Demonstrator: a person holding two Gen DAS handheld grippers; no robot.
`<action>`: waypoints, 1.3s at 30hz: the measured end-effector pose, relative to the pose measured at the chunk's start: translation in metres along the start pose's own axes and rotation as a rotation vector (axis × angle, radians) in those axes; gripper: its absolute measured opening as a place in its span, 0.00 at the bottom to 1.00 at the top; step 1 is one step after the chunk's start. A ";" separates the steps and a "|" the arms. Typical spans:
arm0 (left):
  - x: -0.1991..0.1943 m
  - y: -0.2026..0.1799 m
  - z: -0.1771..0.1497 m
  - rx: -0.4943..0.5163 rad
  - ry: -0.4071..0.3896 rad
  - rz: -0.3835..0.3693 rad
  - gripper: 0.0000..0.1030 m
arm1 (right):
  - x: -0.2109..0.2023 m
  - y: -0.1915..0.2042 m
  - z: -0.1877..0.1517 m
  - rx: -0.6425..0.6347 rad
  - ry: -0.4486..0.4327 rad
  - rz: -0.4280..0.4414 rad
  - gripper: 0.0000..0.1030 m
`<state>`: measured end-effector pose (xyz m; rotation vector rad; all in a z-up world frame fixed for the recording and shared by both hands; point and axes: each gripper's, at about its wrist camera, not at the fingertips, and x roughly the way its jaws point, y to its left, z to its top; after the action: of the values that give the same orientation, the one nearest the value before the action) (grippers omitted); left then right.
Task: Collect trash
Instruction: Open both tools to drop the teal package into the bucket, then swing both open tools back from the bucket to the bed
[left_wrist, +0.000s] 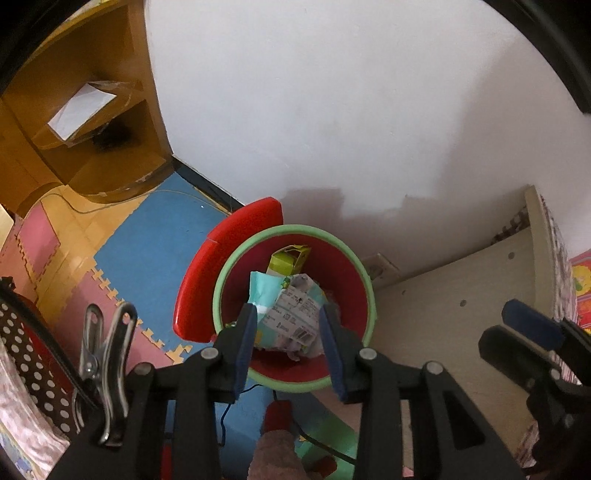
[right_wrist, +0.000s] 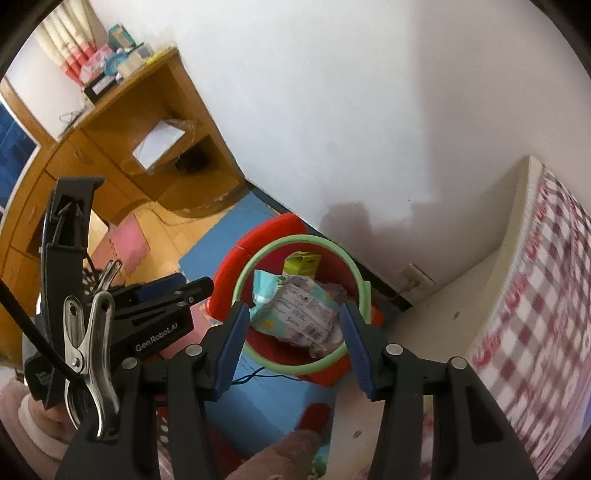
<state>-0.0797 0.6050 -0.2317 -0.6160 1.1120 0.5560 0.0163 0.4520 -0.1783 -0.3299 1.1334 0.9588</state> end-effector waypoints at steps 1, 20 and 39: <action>-0.005 -0.001 -0.001 -0.001 -0.005 0.007 0.35 | -0.003 0.001 -0.004 0.001 -0.008 0.003 0.51; -0.111 -0.033 -0.060 0.037 -0.083 0.063 0.35 | -0.127 0.020 -0.086 -0.013 -0.191 0.089 0.51; -0.221 -0.091 -0.153 0.150 -0.185 -0.018 0.35 | -0.262 -0.013 -0.204 0.073 -0.325 0.048 0.51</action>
<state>-0.1917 0.4114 -0.0579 -0.4352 0.9633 0.4991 -0.1238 0.1850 -0.0392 -0.0826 0.8791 0.9702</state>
